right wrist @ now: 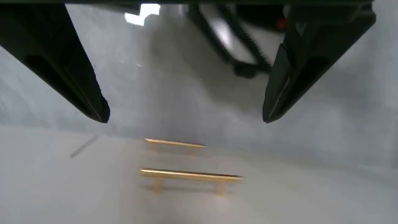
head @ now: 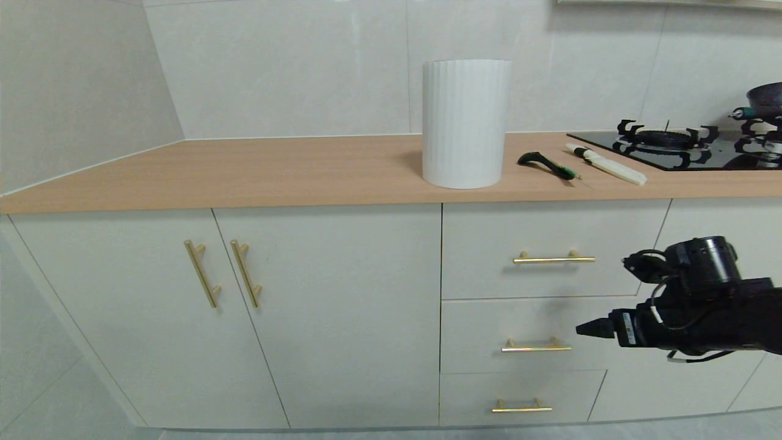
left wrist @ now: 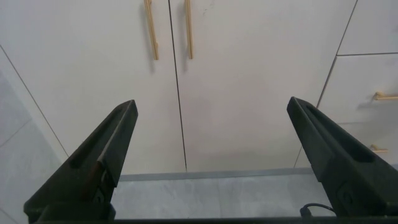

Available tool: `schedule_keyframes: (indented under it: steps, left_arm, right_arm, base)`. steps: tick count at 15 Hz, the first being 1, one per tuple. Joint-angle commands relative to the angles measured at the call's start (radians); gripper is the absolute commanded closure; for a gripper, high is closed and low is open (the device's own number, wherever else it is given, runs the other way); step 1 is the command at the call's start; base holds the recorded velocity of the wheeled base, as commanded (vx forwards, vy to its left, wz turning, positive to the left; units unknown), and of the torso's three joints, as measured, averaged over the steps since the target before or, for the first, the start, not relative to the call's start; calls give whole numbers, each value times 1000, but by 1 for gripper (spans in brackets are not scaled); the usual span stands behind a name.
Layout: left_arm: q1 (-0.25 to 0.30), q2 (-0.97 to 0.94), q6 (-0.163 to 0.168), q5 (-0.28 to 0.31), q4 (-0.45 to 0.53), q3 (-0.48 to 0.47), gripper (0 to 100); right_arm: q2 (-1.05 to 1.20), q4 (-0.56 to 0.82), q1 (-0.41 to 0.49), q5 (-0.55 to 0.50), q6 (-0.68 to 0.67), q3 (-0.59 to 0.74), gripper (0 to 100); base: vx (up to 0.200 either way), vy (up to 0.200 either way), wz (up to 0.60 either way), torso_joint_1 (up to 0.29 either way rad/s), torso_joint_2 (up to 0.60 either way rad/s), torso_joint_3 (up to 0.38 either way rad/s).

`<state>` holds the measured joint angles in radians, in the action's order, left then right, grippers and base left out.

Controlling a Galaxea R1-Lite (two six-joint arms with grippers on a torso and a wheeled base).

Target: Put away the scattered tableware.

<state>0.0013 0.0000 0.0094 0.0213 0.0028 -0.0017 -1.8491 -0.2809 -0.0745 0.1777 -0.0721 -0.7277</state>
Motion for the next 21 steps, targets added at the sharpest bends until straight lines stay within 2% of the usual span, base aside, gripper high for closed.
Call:
schedule_keyframes:
  steps: [1, 4, 8, 15, 21]
  left_arm:
    - [0, 0, 0, 0, 0, 0, 0]
    - [0, 0, 0, 0, 0, 0, 0]
    - [0, 0, 0, 0, 0, 0, 0]
    - [0, 0, 0, 0, 0, 0, 0]
    - [0, 0, 0, -1, 0, 0, 0]
  right_arm:
    - [-308, -153, -13, -86, -8, -39, 0]
    - [-410, -380, -54, -101, -9, 4, 0]
    - [-473, -535, -108, -199, -12, 34, 0]
    - [-547, -732, -133, -260, -69, 28, 0]
    - [-582, -747, -134, -287, -67, 10, 0]
  base:
    - [0, 0, 0, 0, 0, 0]
    - [0, 0, 0, 0, 0, 0]
    - [0, 0, 0, 0, 0, 0]
    - [0, 0, 0, 0, 0, 0]
    - [0, 0, 0, 0, 0, 0]
